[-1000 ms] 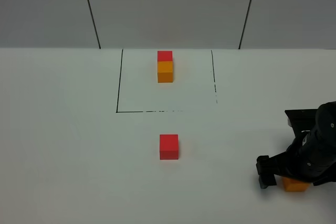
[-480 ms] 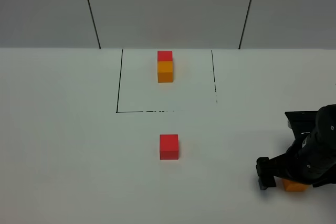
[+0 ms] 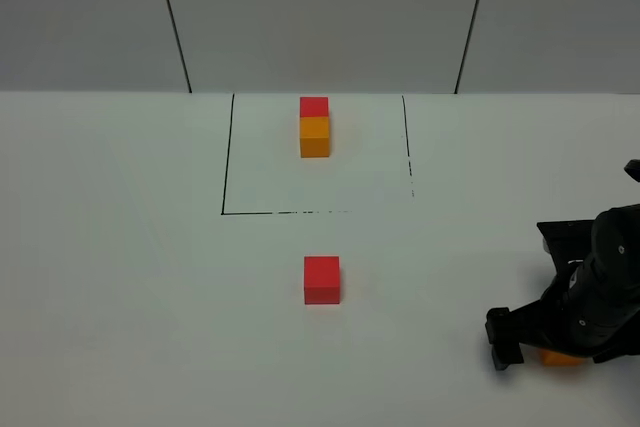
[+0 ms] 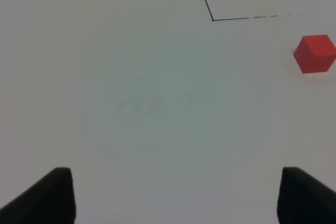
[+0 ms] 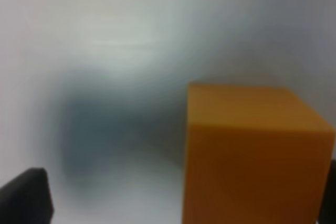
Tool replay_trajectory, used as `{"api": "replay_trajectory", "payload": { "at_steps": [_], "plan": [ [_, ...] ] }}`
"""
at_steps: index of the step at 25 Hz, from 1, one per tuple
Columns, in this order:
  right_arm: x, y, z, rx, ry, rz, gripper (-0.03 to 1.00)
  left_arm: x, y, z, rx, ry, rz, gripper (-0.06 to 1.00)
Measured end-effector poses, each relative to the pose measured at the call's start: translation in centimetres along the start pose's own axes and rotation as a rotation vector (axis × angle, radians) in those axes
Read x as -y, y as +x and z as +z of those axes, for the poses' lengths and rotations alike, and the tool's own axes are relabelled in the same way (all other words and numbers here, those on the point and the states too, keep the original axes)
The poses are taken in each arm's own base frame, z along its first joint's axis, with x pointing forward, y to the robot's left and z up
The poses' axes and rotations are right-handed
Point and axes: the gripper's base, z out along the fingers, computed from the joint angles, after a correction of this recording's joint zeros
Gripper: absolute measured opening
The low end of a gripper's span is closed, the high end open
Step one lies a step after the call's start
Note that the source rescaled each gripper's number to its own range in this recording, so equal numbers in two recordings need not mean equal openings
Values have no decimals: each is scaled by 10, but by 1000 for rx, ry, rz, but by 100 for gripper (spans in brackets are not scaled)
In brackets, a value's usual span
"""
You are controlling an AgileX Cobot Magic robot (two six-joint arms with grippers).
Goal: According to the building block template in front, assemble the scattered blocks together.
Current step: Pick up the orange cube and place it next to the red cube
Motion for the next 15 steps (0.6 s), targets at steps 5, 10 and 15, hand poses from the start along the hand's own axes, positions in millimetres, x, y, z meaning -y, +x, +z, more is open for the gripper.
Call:
{"api": "replay_trajectory", "payload": {
  "at_steps": [5, 10, 15],
  "plan": [
    [0, 0, 4, -8, 1, -1, 100, 0, 0, 0, 0, -1, 1, 71],
    [0, 0, 4, -8, 1, -1, 99, 0, 0, 0, 0, -1, 1, 71],
    [0, 1, 8, -20, 3, -1, 98, 0, 0, 0, 0, -1, 1, 71]
  ]
}}
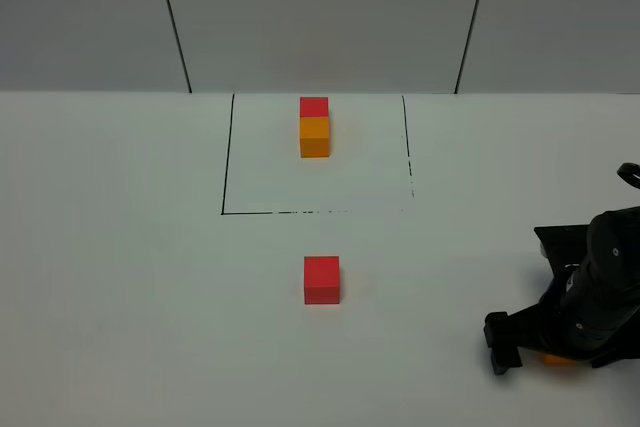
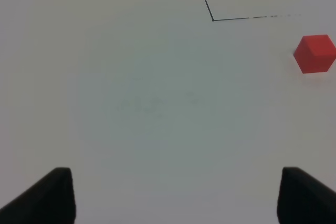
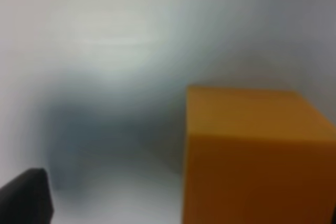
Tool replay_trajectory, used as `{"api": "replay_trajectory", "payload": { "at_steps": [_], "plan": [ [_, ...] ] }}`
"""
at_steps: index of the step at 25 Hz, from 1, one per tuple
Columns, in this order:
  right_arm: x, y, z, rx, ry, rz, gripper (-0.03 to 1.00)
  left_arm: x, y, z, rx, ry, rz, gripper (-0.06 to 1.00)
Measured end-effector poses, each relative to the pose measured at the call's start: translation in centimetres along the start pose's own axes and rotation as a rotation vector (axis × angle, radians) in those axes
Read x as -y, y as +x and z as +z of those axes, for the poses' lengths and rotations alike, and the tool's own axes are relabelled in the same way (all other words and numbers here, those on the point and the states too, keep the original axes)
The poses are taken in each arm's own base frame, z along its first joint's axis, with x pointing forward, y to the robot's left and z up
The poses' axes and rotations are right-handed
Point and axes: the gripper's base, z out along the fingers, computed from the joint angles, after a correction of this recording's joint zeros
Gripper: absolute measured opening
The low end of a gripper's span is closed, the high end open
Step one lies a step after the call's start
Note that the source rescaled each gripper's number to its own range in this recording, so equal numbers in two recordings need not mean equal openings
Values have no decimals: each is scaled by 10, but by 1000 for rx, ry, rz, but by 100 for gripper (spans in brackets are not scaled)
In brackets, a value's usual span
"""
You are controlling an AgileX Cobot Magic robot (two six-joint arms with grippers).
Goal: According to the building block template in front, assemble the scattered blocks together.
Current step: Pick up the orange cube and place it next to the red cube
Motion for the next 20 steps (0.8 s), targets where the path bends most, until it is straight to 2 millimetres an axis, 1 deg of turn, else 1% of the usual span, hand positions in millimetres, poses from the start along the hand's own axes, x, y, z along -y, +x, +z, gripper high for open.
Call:
{"api": "replay_trajectory", "payload": {
  "at_steps": [2, 5, 7, 9, 13, 20],
  "plan": [
    [0, 0, 4, -13, 3, -1, 97, 0, 0, 0, 0, 0, 0, 71],
    [1, 0, 4, -12, 7, -6, 94, 0, 0, 0, 0, 0, 0, 71],
    [1, 0, 4, -12, 7, -6, 89, 0, 0, 0, 0, 0, 0, 71],
    [1, 0, 5, -13, 7, -6, 82, 0, 0, 0, 0, 0, 0, 71],
    [1, 0, 5, -8, 11, -14, 64, 0, 0, 0, 0, 0, 0, 71],
    [1, -1, 5, 4, 9, -13, 28, 0, 0, 0, 0, 0, 0, 71]
  ]
}}
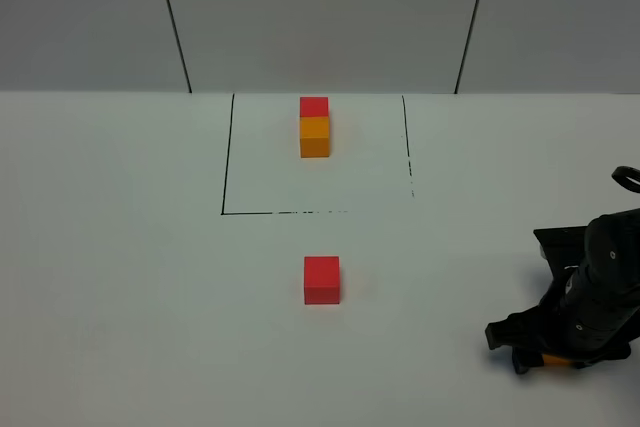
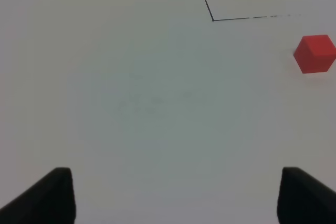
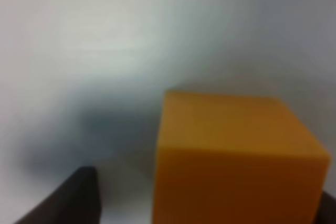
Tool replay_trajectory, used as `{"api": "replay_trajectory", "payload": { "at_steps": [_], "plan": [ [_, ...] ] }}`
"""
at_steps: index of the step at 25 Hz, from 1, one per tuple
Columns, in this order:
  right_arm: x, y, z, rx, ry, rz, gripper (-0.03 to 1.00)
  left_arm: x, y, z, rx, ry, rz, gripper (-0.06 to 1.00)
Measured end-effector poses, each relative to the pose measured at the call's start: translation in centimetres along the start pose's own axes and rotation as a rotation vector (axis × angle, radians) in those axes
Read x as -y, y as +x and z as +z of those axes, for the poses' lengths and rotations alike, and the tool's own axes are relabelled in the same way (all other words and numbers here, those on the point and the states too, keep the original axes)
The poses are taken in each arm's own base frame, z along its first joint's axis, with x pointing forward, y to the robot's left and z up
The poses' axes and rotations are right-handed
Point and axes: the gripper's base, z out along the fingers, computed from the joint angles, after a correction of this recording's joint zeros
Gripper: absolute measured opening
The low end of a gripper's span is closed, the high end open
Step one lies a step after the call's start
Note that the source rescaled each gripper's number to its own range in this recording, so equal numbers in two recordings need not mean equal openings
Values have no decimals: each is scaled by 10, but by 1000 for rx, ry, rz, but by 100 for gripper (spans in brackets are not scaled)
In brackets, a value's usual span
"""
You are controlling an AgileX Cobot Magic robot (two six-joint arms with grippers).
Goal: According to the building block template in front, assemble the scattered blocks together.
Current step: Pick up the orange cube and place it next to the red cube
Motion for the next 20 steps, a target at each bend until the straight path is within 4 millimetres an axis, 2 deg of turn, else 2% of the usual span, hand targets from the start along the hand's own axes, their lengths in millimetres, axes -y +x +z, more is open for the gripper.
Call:
{"api": "replay_trajectory", "payload": {
  "at_steps": [4, 11, 15, 20],
  "plan": [
    [0, 0, 0, 4, -1, 1, 0, 0, 0, 0, 0, 0, 0, 71],
    [0, -8, -5, -10, 5, -57, 0, 0, 0, 0, 0, 0, 0, 71],
    [-3, -29, -26, -37, 8, -175, 0, 0, 0, 0, 0, 0, -1, 71],
    [-11, -54, -57, -51, 3, -458, 0, 0, 0, 0, 0, 0, -1, 71]
  ]
}}
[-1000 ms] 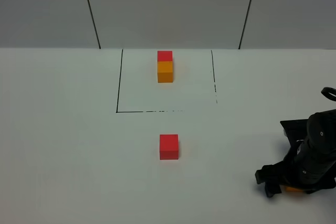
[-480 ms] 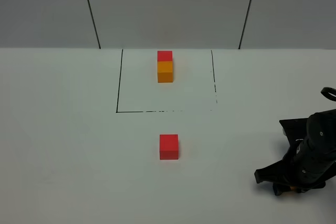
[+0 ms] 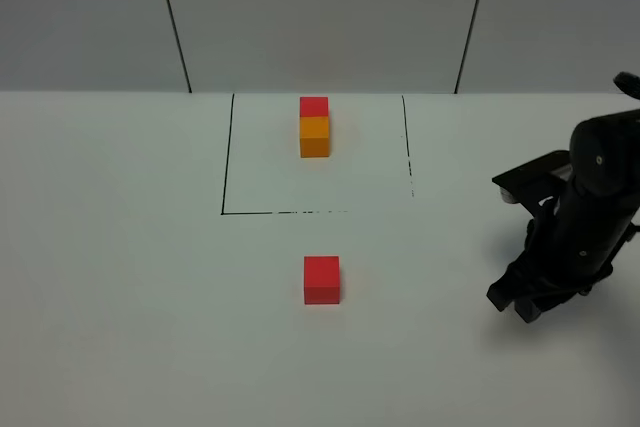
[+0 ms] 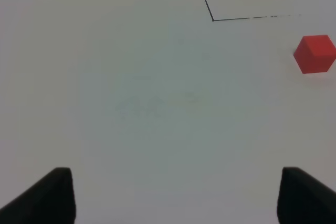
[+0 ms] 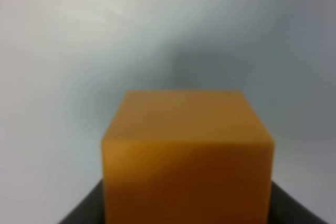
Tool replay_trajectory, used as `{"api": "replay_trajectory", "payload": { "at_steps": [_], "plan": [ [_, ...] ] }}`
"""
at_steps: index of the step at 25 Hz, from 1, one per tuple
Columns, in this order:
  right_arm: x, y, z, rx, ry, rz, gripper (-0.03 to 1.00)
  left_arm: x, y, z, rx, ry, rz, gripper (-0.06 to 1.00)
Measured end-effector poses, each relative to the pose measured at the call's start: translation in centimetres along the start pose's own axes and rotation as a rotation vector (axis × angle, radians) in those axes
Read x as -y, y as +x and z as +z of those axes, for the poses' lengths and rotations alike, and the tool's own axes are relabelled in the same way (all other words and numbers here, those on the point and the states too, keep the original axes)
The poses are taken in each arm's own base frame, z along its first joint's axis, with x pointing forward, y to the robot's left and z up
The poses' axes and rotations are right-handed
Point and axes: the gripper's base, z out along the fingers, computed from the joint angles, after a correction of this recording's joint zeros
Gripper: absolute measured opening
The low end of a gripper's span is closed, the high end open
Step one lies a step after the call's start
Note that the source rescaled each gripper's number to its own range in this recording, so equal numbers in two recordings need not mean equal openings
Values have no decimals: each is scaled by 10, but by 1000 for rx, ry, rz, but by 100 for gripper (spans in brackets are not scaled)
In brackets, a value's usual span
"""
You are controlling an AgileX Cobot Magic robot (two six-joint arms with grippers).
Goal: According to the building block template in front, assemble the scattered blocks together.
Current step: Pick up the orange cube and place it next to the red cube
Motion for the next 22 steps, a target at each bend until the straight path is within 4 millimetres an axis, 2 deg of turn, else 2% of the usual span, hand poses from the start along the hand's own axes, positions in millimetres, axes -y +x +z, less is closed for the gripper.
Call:
{"api": "replay_trajectory", "payload": {
  "at_steps": [4, 7, 12, 22],
  "plan": [
    [-6, -15, -17, 23, 8, -267, 0, 0, 0, 0, 0, 0, 0, 71],
    [-16, -22, -19, 27, 10, -454, 0, 0, 0, 0, 0, 0, 0, 71],
    [-34, -40, -2, -16, -18, -644, 0, 0, 0, 0, 0, 0, 0, 71],
    [-53, -84, 23, -52, -40, -814, 0, 0, 0, 0, 0, 0, 0, 71]
  ]
}}
